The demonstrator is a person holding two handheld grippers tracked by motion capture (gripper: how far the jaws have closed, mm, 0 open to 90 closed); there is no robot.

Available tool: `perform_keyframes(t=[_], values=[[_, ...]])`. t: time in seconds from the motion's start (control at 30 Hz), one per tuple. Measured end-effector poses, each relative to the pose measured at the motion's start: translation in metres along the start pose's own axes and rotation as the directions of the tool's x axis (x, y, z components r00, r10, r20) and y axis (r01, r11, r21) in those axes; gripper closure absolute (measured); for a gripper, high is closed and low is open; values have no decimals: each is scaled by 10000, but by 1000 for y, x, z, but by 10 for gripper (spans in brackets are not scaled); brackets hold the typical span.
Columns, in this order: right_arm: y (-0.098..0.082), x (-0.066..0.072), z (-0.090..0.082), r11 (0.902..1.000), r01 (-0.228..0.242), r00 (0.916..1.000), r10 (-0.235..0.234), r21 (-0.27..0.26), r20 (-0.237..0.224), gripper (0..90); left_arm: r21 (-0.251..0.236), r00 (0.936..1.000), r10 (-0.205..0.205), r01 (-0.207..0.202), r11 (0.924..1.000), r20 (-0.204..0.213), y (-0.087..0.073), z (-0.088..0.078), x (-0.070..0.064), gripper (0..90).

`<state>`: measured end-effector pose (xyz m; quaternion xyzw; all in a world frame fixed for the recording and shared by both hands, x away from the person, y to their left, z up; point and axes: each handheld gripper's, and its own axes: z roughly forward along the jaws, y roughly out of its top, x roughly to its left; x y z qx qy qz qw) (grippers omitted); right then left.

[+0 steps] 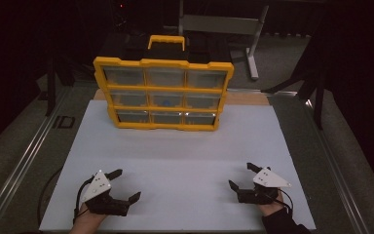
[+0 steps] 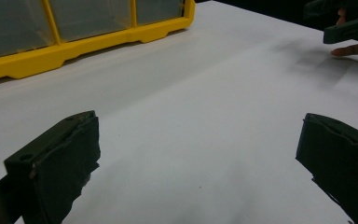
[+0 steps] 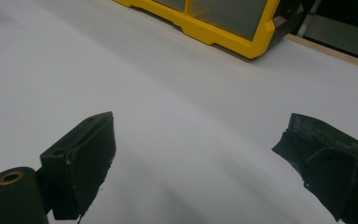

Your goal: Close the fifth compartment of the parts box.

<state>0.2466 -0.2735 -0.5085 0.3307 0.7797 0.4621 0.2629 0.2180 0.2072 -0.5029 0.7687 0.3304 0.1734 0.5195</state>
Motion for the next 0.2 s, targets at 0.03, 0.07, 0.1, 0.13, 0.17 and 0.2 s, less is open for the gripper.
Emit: perform_keyframes(t=[0.03, 0.07, 0.1, 0.13, 0.17, 0.2], values=[[0, 0, 0, 10000, 17, 10000, -17, -3, -2, 94, 2, 10000, 3, -3, 10000, 8, 0, 0, 0, 0], [0, 0, 0, 10000, -2, 10000, 2, 7, -3, 94, 2, 10000, 16, -16, 10000, 3, 0, 0, 0, 0], [0, 0, 0, 10000, 26, 10000, -26, 12, -24, 94, 0, 10000, 18, -18, 10000, 7, 0, 0, 0, 0], [0, 0, 0, 10000, 46, 10000, -46, 24, -24, 94, 0, 10000, 18, -18, 10000, 7, 0, 0, 0, 0], [0, 0, 0, 10000, 36, 10000, -36, 0, -41, 95, -7, 10000, 18, -18, 10000, -1, 0, 0, 0, 0], [0, 0, 0, 10000, 36, 10000, -36, 0, -41, 95, -7, 10000, 18, -18, 10000, -1, 0, 0, 0, 0]])
